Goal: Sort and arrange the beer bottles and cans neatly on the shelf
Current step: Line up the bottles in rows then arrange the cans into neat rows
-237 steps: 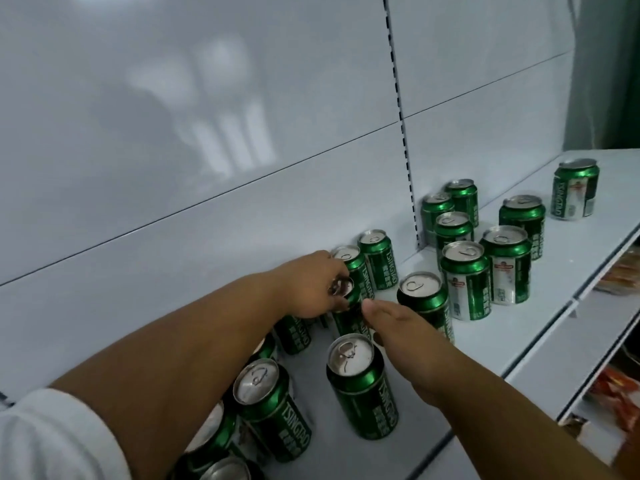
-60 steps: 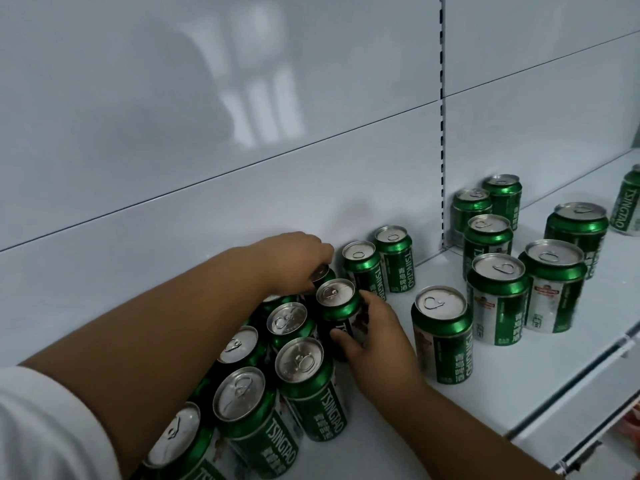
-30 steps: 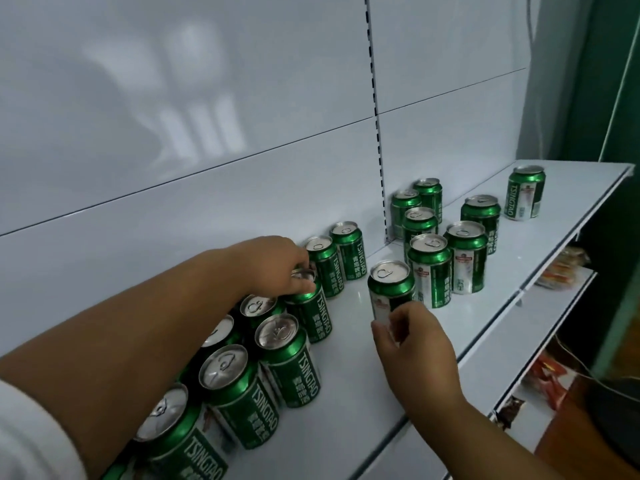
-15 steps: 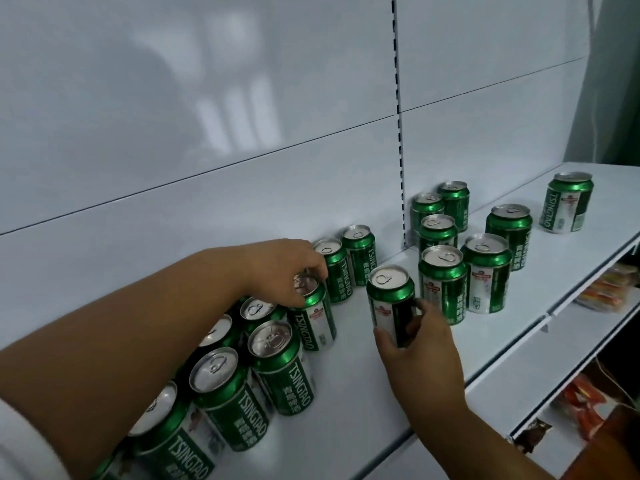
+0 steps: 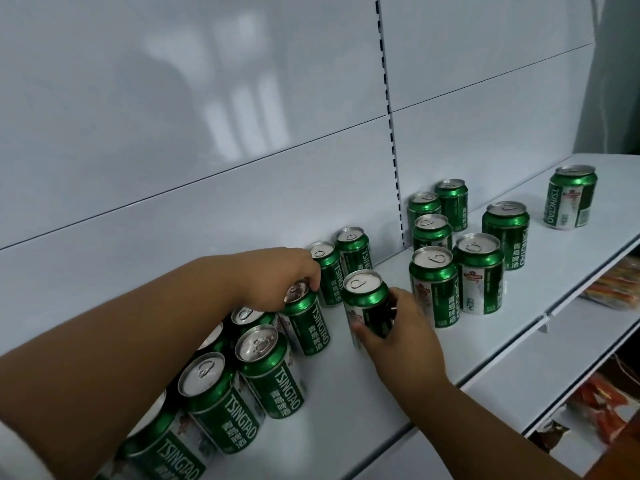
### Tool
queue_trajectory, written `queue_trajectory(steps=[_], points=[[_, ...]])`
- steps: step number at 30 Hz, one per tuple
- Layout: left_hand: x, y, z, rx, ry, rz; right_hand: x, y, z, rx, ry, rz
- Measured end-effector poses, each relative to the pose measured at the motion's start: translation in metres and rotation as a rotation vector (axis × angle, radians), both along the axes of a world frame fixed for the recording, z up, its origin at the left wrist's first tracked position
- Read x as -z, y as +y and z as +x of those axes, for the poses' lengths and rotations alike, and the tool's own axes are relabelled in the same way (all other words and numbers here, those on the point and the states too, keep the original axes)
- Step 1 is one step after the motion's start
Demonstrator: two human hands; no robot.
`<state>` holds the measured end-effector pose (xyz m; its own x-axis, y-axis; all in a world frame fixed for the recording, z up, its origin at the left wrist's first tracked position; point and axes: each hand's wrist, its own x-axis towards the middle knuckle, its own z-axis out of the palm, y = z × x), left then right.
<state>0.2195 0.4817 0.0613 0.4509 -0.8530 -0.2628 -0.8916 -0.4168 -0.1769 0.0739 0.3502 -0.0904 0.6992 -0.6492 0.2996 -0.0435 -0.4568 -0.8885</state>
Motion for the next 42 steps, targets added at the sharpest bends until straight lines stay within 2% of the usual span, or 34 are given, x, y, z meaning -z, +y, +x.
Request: queue_trajectory(steps=[6, 9, 13, 18, 24, 29, 42], points=[[0.0, 0.001, -0.002, 0.0, 0.031, -0.021, 0.002, 0.016, -0.006, -0.13, -0.022, -0.007], [-0.001, 0.002, -0.007, -0.015, 0.048, -0.094, 0.001, 0.02, -0.005, -0.152, -0.026, -0.01], [-0.005, -0.003, -0.03, -0.064, 0.219, -0.221, -0.001, 0.021, -0.005, -0.183, -0.044, 0.03], [-0.002, -0.008, -0.044, 0.024, 0.067, -0.087, -0.001, 0.027, -0.004, -0.265, -0.059, 0.081], [-0.009, 0.001, -0.039, 0.006, 0.141, -0.092, 0.002, 0.027, -0.001, -0.358, -0.019, 0.069], [-0.002, 0.005, -0.041, 0.057, 0.082, -0.037, 0.005, 0.028, 0.001, -0.407, 0.024, 0.074], [0.01, 0.027, -0.043, 0.109, 0.002, -0.139, 0.0, 0.026, -0.001, -0.46, 0.124, 0.045]])
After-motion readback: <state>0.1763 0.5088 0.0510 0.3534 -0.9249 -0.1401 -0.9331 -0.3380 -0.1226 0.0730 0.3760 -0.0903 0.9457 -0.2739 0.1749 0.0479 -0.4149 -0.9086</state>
